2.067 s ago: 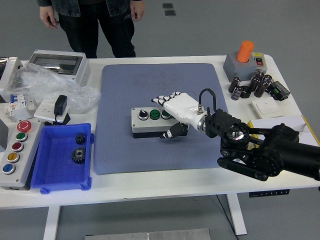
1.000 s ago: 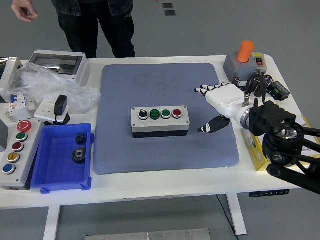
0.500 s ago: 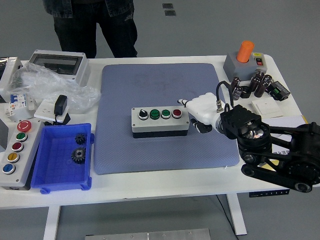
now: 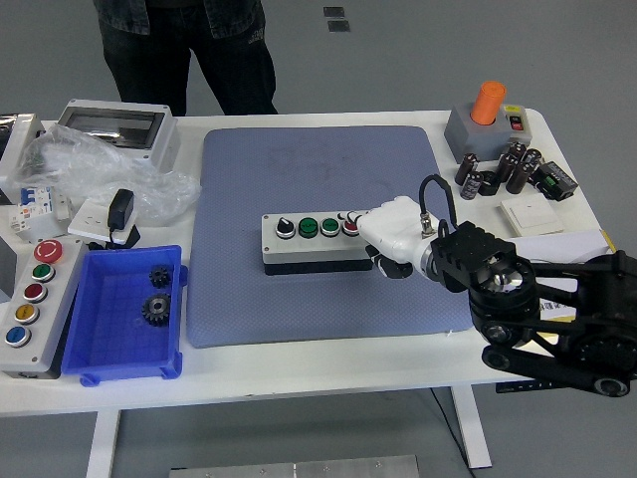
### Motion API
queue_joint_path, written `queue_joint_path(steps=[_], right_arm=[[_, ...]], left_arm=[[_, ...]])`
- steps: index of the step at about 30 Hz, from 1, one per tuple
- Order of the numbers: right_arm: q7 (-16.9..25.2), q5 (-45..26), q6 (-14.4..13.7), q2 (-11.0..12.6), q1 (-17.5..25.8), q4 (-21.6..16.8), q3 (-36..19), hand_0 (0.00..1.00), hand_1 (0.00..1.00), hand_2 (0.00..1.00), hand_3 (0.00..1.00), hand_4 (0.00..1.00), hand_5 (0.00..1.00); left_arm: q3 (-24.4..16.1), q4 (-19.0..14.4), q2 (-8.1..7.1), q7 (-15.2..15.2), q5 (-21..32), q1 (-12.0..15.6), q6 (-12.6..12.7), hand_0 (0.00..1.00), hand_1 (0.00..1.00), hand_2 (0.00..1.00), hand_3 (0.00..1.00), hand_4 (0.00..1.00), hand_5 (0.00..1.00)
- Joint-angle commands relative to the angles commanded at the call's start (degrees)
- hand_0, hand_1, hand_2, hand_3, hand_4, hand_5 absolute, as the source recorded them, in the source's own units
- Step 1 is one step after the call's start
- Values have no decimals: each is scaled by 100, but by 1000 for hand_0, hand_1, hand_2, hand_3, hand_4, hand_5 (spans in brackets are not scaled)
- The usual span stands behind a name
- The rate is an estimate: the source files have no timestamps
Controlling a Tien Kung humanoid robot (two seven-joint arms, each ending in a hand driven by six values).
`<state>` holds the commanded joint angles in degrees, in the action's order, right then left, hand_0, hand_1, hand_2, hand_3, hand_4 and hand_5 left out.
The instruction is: Pick up the button,place it on the desk,press the button,press the button
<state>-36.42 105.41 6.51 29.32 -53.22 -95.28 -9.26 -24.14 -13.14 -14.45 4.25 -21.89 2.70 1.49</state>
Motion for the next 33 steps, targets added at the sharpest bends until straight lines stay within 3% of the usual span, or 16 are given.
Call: queue_joint_path(steps=[15, 33], right_arm=[[96, -257, -120, -208, 11, 423, 190, 281, 311, 290, 998, 268, 2], [-25, -94, 43, -234, -194, 328, 557, 271, 305, 286, 998, 310, 2]], left_arm=[[83, 7, -11, -5, 78, 0, -1, 611, 666, 624, 658, 648, 487], [-44, -10, -35, -48, -22, -33, 44, 610, 667, 626, 659, 648, 490]])
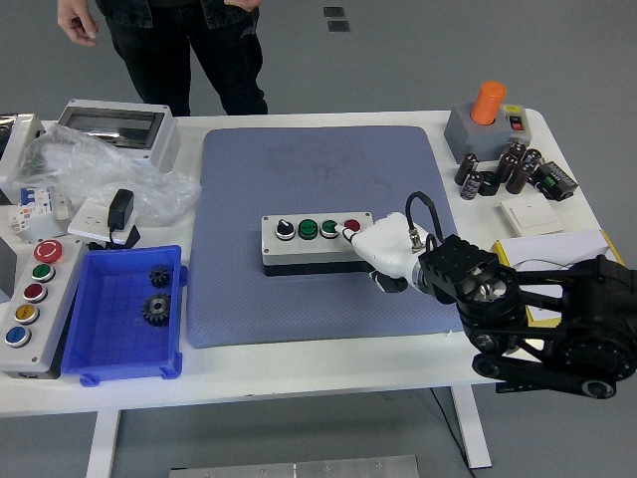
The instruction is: Pick up the button,place it on the desk,press the button,press the button
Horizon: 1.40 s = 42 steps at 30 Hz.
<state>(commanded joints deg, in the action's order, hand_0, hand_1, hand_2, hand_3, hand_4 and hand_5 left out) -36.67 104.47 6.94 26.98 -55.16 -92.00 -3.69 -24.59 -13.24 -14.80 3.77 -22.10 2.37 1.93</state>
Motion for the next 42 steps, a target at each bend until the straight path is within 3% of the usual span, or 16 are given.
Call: queue_joint_path(steps=[8, 13, 16, 21, 25, 27, 28, 29, 34, 35, 37, 40, 41, 42], right_arm=[[-31, -64, 113, -98, -160, 39, 261, 270, 302, 283, 998, 314, 2], [31, -128, 37, -16, -190, -47, 182, 261, 295, 276, 998, 326, 2], [205, -288, -144, 160, -138, -225, -124, 261, 295, 276, 998, 326, 2], [838, -884, -411, 684, 46, -718, -810, 259, 294, 273, 998, 326, 2], [1381, -1365, -732, 1124, 449, -993, -1543, 258, 295, 275, 998, 327, 2], [1649, -1577, -959, 1224, 702, -984, -1972, 258, 295, 275, 998, 327, 2], [1782, -1683, -1072, 1217, 834, -935, -2178, 258, 295, 275, 998, 327, 2], [1945, -1814, -1211, 1186, 996, -867, -2419, 390, 420, 444, 998, 611, 147], [2863, -2617, -1925, 797, 1773, -319, -3537, 390, 420, 444, 998, 611, 147], [3067, -2821, -2042, 706, 1908, -202, -3743, 579, 608, 633, 928, 797, 265], [3514, -3268, -2233, 511, 2204, 81, -4190, 579, 608, 633, 928, 797, 265], [4150, -3907, -2087, 273, 2576, 491, -4801, 579, 608, 633, 928, 797, 265], [4391, -4148, -1974, 192, 2699, 650, -5007, 739, 696, 721, 824, 904, 506], [4631, -4389, -1840, 108, 2830, 816, -5205, 739, 696, 721, 824, 904, 506]], left_arm=[[37, 4, -30, -9, 36, 1, 20, 610, 667, 626, 659, 650, 491], [51, 5, -46, -6, 49, -3, 24, 610, 667, 627, 660, 652, 494], [102, 13, -39, 9, 100, 13, 20, 610, 667, 627, 660, 652, 494], [251, 36, -27, 44, 243, 28, 2, 610, 667, 627, 660, 654, 494], [336, 48, -33, 66, 319, 30, -10, 609, 667, 627, 661, 656, 495], [368, 52, -29, 79, 349, 35, -16, 609, 667, 627, 661, 656, 495], [393, 54, -23, 91, 367, 38, -21, 609, 667, 627, 661, 656, 495], [417, 56, -16, 103, 382, 42, -27, 609, 668, 627, 661, 659, 494], [469, 57, 18, 153, 400, 67, -48, 609, 668, 627, 661, 659, 494], [478, 57, 22, 158, 405, 72, -50, 609, 667, 628, 661, 664, 494], [491, 58, 28, 165, 414, 82, -55, 609, 667, 628, 661, 664, 494], [505, 59, 37, 164, 428, 93, -57, 609, 667, 628, 661, 664, 494], [508, 59, 43, 162, 434, 96, -55, 611, 668, 628, 663, 669, 494], [511, 60, 51, 161, 439, 99, -55, 611, 668, 628, 663, 669, 494]])
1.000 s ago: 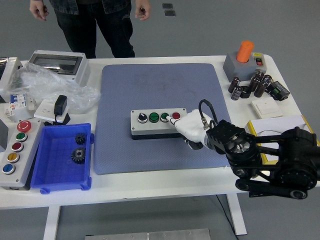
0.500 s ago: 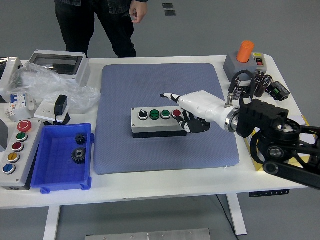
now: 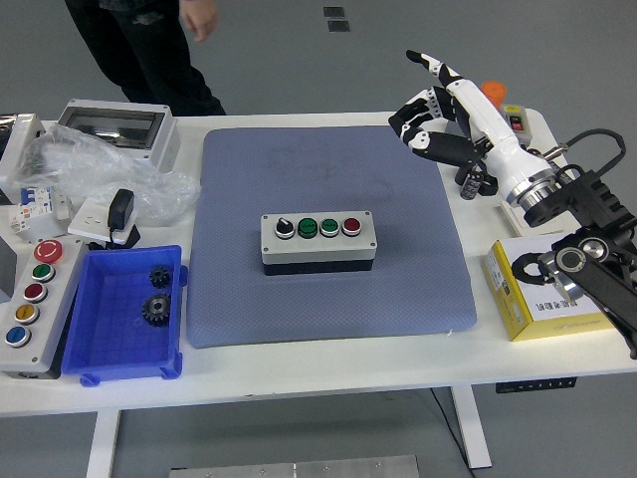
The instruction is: Pick up the button,place it on the desk,press the button,press the button
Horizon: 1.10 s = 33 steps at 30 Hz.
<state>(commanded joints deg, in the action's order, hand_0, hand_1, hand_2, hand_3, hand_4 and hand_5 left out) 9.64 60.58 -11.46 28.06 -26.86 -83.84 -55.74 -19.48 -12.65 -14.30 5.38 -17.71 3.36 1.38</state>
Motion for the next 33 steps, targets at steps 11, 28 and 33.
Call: queue_joint_path(steps=[11, 28, 33], right_arm=[[1604, -2378, 1219, -438, 336, 1282, -941, 851, 780, 797, 798, 998, 998], [1911, -5815, 2237, -530, 617, 1500, -617, 845, 787, 829, 809, 998, 998], [1890, -6207, 2287, -494, 651, 1381, -630, 844, 783, 828, 815, 998, 998]], left_arm=[[33, 6, 44, -23, 46, -8, -2, 614, 668, 627, 664, 677, 485], [74, 7, 55, -22, 86, 15, -9, 619, 670, 631, 666, 687, 477], [37, 0, 58, -21, 46, -4, -10, 619, 670, 632, 668, 692, 477]])
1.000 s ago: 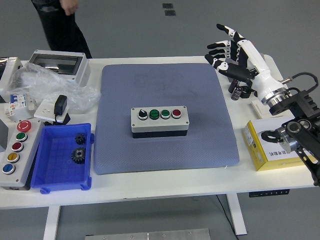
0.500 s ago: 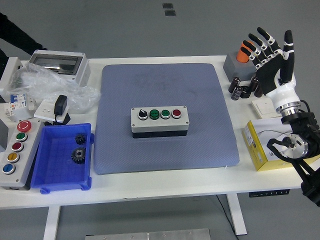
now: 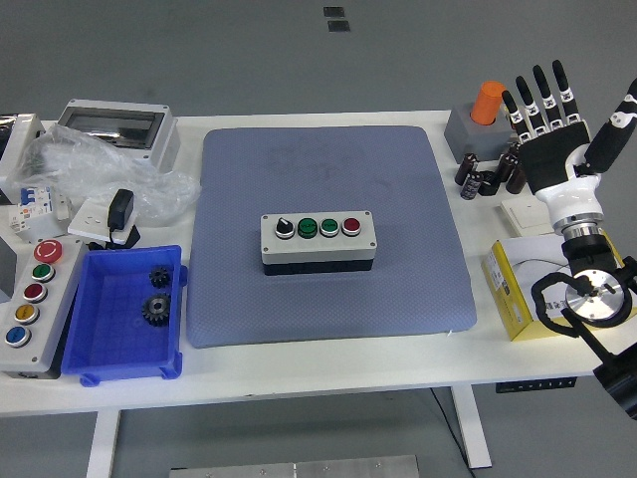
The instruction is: Pick up the button,place it on the desk,press the button,press the button
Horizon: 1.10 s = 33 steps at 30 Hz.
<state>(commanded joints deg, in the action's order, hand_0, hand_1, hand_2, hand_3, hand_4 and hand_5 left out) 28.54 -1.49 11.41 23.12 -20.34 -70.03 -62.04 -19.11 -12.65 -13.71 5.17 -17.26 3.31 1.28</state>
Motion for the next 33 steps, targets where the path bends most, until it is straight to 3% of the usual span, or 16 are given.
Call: queue_joint_path(steps=[9, 20, 33], right_arm=[[-76, 107, 39, 183, 104, -302, -192, 842, 782, 827, 811, 998, 998], [-115, 278, 55, 179, 171, -407, -381, 842, 776, 827, 804, 998, 998], [-192, 487, -72, 9, 384, -415, -308, 840, 767, 825, 798, 998, 998]], left_arm=[[-270, -39, -49, -18, -244, -22, 15, 621, 669, 634, 672, 697, 481], [-248, -42, -68, -31, -247, -61, 24, 623, 669, 635, 676, 705, 484], [177, 9, -259, 27, 138, -127, 13, 623, 670, 641, 681, 713, 488]])
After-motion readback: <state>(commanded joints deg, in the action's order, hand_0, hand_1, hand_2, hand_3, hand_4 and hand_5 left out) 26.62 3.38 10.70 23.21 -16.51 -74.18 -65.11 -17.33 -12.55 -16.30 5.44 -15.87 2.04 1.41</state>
